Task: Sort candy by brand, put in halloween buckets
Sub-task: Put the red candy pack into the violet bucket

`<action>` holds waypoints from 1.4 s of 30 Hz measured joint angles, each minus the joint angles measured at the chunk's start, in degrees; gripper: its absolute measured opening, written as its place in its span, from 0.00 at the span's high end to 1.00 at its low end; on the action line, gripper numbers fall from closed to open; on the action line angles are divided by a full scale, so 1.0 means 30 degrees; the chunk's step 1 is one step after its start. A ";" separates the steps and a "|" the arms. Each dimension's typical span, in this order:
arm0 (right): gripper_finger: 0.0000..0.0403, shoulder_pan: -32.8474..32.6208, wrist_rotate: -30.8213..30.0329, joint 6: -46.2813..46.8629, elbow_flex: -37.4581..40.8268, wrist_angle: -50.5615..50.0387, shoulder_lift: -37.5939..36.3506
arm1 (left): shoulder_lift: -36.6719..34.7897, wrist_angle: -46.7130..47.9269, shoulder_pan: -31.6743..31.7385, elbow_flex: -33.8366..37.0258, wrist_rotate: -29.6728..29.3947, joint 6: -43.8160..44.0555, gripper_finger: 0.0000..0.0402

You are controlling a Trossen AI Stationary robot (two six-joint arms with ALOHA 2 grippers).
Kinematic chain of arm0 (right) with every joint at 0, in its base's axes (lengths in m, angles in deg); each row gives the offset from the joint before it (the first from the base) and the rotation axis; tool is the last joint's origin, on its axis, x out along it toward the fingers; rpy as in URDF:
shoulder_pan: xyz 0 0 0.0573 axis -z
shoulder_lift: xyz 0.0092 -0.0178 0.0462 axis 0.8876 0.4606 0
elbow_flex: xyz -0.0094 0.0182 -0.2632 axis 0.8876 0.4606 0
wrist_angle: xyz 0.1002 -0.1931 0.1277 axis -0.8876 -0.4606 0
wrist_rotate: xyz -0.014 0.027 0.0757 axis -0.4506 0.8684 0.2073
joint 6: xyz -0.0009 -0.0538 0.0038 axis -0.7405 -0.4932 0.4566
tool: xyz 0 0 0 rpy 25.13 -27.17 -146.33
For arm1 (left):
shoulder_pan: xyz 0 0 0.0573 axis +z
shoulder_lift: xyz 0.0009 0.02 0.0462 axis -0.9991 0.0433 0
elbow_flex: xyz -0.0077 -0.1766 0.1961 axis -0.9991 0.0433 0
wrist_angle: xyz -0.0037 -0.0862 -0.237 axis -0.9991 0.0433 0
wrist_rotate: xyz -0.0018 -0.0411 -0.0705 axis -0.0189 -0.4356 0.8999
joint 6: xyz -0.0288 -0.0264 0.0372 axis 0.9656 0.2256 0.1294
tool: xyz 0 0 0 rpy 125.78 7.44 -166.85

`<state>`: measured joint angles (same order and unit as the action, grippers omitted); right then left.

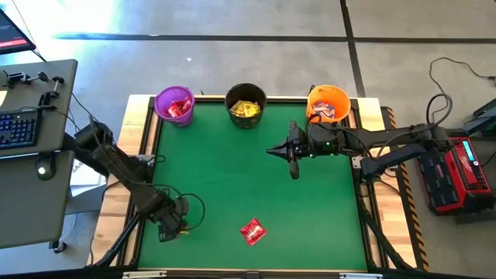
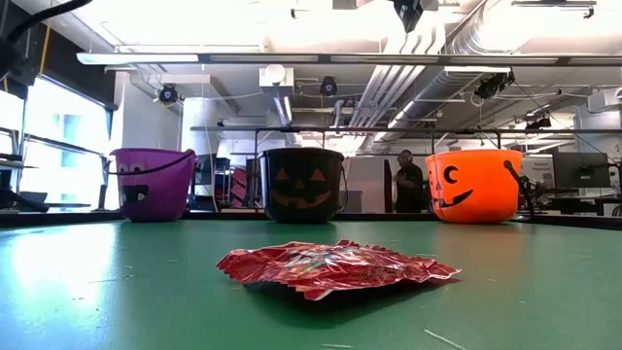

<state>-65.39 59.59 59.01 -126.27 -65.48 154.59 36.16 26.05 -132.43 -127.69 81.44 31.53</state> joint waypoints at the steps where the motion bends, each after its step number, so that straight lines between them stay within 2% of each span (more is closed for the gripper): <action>1: 1.00 0.0000 0.0005 0.0000 0.0000 0.0000 0.0000 | 0.0110 0.0015 -0.0093 0.0130 0.0022 0.0000 0.42; 8: 1.00 0.0000 0.0003 0.0117 0.0000 0.0000 0.0000 | 0.0760 -0.1444 -0.0835 0.0820 0.1124 0.0421 0.42; 22: 1.00 0.0000 -0.0010 0.0123 0.0000 0.0008 0.0000 | 0.3024 -0.3542 -0.1105 0.1075 0.1584 0.0935 0.44; 26: 1.00 0.0000 -0.0012 0.0133 0.0000 0.0015 0.0000 | 0.3144 -0.4007 -0.1105 0.1071 0.2099 0.1096 0.54; 37: 1.00 0.0004 -0.0024 0.0146 0.0000 0.0018 0.0000 | 0.3079 -0.3986 -0.1033 -0.0056 0.1590 0.0991 0.94; 39: 1.00 0.0000 -0.0032 0.0146 0.0000 0.0022 0.0000 | 0.3079 -0.3921 -0.1033 -0.0310 0.1440 0.0991 0.98; 42: 1.00 0.0000 -0.0032 0.0146 0.0000 0.0021 0.0000 | 0.2975 -0.3902 -0.1033 -0.0657 0.1164 0.0954 0.99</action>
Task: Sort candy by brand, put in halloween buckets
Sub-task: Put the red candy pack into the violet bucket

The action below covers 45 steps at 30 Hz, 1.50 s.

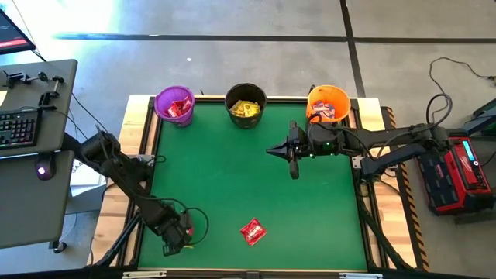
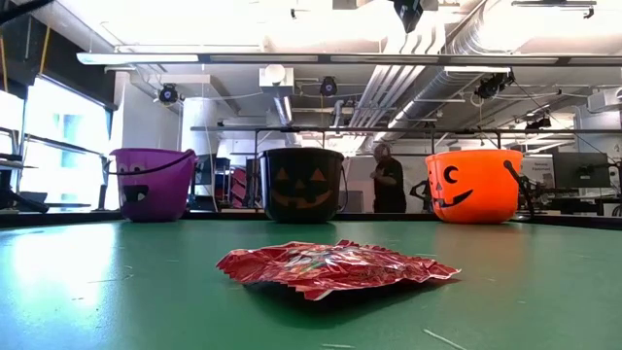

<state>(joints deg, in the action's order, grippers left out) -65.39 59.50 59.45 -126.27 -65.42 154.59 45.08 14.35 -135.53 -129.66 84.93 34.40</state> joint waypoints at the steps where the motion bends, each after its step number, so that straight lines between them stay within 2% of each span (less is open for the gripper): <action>1: 1.00 0.0000 0.0000 0.0000 0.0000 0.0001 0.0000 | -0.0089 0.0021 0.0003 -0.0115 -0.0115 0.0007 0.99; 7: 1.00 0.0000 0.0000 0.0000 0.0000 0.0001 0.0000 | -0.1235 0.0168 0.0512 -0.0349 -0.0642 0.0086 1.00; 15: 1.00 0.0000 0.0000 0.0015 0.0000 0.0001 0.0000 | -0.3681 0.0305 0.1783 -0.0349 -0.2508 0.0642 1.00; 25: 1.00 0.0007 -0.0175 0.0015 0.0000 0.0001 0.0000 | -0.6447 0.0667 0.4698 -0.0349 -0.4319 0.1020 1.00; 34: 1.00 0.0002 -0.0189 0.0015 0.0000 0.0006 0.0000 | -0.9330 0.1134 0.9225 -0.0350 -0.3957 -0.1608 1.00; 45: 1.00 0.0007 -0.0972 0.0190 0.0000 0.0001 0.0000 | -1.1928 0.2724 1.6850 -0.0364 -0.4269 -0.3406 1.00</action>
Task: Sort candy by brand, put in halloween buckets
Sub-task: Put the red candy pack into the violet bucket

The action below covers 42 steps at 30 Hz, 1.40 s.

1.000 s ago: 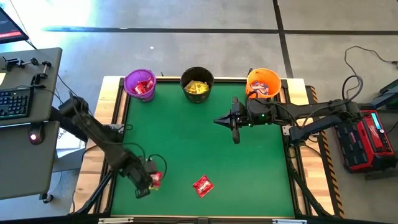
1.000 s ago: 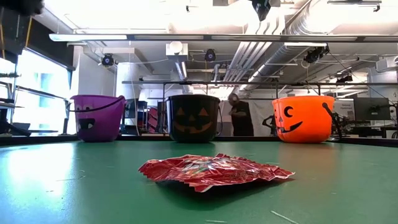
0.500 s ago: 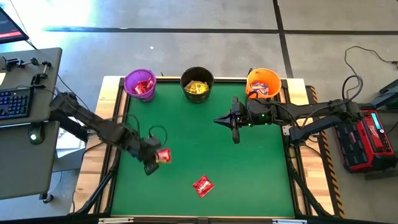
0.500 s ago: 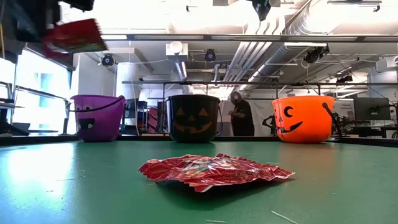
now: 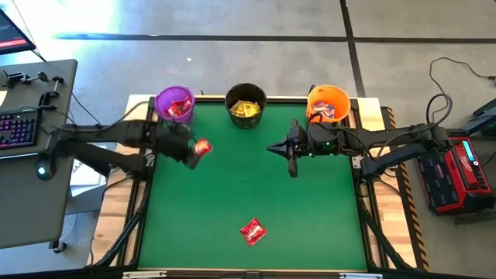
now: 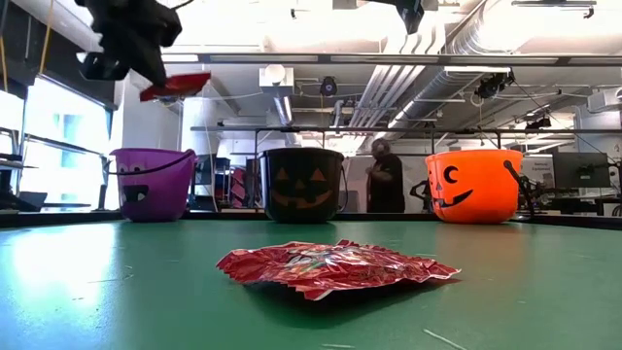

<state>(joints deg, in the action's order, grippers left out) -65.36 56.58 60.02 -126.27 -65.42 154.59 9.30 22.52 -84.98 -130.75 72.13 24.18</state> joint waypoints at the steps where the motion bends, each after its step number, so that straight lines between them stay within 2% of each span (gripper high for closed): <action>1: 1.00 0.0000 -0.0053 0.0048 0.0000 0.0000 0.0000 | -0.0118 0.0184 0.0739 -0.0007 -0.0028 -0.0185 1.00; 6: 1.00 0.0000 -0.0099 0.0116 0.0000 0.0006 0.0000 | -0.0380 0.0602 0.4291 -0.0326 -0.0036 -0.1696 1.00; 13: 1.00 0.0000 -0.0120 0.0174 0.0000 0.0007 0.0000 | 0.0441 0.2228 0.9889 -0.3180 0.0001 -0.5969 1.00; 18: 1.00 -0.0006 -0.0499 0.0486 0.0000 0.0007 0.0000 | 0.1436 0.2501 1.3949 -0.4226 0.1887 -0.8438 1.00; 22: 1.00 0.0000 -0.0631 0.0618 0.0001 0.0001 0.0000 | 0.2657 0.2898 1.6119 -0.4262 0.2470 -0.9971 1.00; 27: 1.00 0.0000 -0.0628 0.0879 0.0007 0.0000 0.0000 | 0.4307 0.3621 1.7673 -0.4244 0.2388 -1.1903 1.00; 32: 1.00 0.0000 -0.0959 0.1059 0.0000 0.0000 0.0000 | 0.5382 0.3468 1.8510 -0.4248 0.0912 -1.2934 1.00; 42: 1.00 0.0000 -0.1675 0.0983 0.0007 -0.0038 0.0000 | 0.6852 0.3493 1.8957 -0.4248 -0.0336 -1.5906 0.99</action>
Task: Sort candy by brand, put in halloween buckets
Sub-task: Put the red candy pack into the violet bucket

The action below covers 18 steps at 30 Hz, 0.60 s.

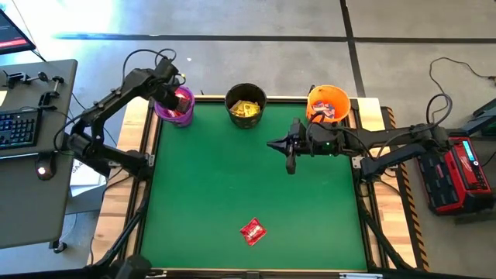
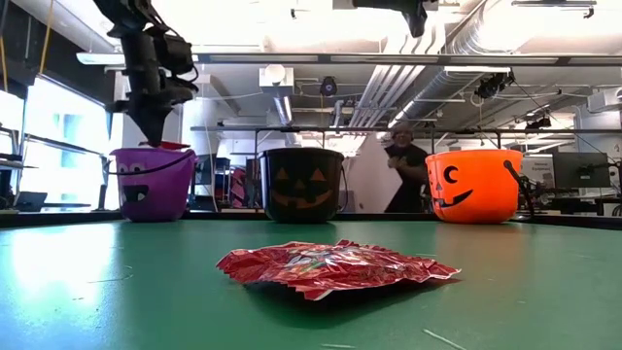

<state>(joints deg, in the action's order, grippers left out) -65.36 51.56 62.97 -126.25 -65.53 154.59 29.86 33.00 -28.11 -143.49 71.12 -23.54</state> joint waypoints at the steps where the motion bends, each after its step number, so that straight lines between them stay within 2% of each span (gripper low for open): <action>1: 1.00 0.0000 -0.0019 0.0000 -0.0007 -0.0051 0.0000 | -0.0002 -0.0042 -0.0083 0.0000 -0.0117 -0.0270 0.97; 9: 0.98 -0.0007 -0.0004 0.0411 0.0000 -0.0976 0.0000 | -0.1225 -0.0094 -0.1044 0.0007 -0.0131 -0.1183 0.80; 14: 0.89 0.0000 -0.0001 0.0495 0.0000 -0.1149 0.0000 | -0.3077 -0.1062 -0.1995 0.0377 -0.0130 -0.0571 0.69; 18: 0.79 -0.0041 0.0000 0.0627 0.0000 -0.1148 0.0000 | -0.5048 -0.2339 -0.3084 0.1158 -0.0138 0.0808 0.65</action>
<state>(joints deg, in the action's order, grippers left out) -65.49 51.56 64.85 -126.25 -68.98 154.59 14.71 25.98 -37.36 -140.02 70.71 -21.12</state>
